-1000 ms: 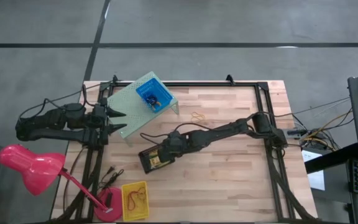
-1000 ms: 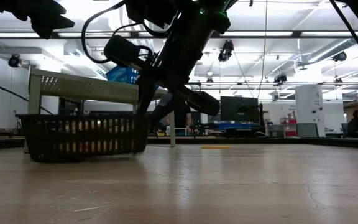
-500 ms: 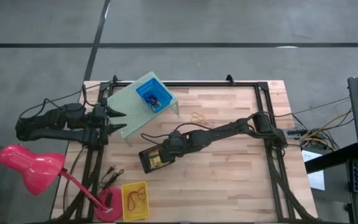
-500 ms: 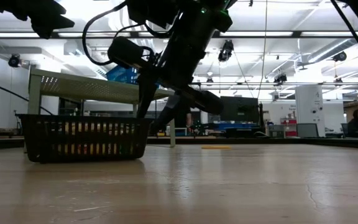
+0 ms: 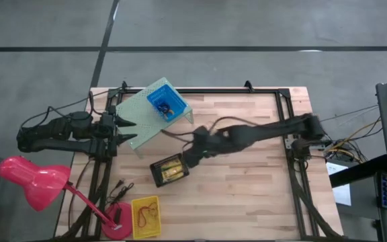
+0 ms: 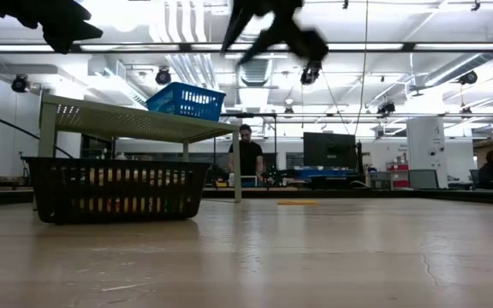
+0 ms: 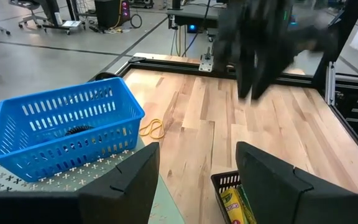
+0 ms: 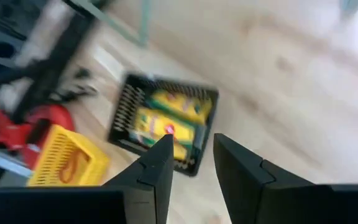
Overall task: Pick & Place Office Desk Supplies
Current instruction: Put the black basket on the shelf
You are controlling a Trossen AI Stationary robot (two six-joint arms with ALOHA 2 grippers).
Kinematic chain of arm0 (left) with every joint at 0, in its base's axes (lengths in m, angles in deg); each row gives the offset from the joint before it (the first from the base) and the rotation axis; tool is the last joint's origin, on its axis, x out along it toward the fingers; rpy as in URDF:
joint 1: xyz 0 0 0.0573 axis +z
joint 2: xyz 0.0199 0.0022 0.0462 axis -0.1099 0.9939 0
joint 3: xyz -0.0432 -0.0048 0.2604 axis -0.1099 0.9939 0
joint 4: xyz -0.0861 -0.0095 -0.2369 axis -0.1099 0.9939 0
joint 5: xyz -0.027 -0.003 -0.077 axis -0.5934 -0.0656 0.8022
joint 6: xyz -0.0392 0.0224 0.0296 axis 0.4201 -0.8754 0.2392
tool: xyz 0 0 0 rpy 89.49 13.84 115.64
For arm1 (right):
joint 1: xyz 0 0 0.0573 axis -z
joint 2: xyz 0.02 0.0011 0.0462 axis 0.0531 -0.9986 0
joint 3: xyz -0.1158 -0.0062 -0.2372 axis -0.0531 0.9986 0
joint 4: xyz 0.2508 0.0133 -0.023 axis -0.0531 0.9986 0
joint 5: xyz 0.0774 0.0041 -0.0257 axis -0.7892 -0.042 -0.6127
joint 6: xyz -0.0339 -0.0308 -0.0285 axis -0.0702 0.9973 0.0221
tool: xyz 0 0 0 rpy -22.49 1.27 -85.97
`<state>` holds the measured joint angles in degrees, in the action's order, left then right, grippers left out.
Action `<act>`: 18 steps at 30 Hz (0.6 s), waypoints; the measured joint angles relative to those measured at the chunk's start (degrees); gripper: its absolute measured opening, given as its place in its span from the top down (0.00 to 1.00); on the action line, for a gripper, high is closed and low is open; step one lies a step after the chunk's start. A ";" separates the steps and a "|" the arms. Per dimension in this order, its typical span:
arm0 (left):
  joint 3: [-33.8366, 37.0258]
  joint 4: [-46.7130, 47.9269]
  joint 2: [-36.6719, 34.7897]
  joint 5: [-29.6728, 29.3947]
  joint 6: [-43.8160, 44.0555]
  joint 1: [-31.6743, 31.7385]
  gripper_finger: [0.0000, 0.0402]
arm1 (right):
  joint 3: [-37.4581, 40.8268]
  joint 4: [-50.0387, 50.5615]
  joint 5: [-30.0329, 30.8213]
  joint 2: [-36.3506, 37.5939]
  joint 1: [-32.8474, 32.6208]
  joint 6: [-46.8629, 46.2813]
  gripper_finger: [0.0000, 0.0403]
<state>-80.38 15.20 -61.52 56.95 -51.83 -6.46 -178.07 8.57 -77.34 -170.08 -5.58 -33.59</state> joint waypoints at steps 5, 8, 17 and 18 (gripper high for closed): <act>0.00 0.09 0.31 0.01 0.01 -0.01 0.46 | 3.94 -3.67 9.48 10.84 -1.66 7.97 0.75; 0.00 0.11 0.35 -0.01 0.00 -0.01 0.46 | 7.75 -6.38 14.27 17.15 -2.71 12.17 0.75; 0.00 0.11 0.35 0.01 0.00 -0.01 0.46 | 29.31 -21.64 19.00 38.32 -5.79 22.81 0.75; 0.00 0.11 0.35 -0.01 -0.01 -0.01 0.46 | 32.54 -24.35 18.97 40.87 -5.79 23.97 0.76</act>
<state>-80.38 15.31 -61.17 56.94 -51.83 -6.47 -145.53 -15.78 -58.37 -129.22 -11.37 -9.62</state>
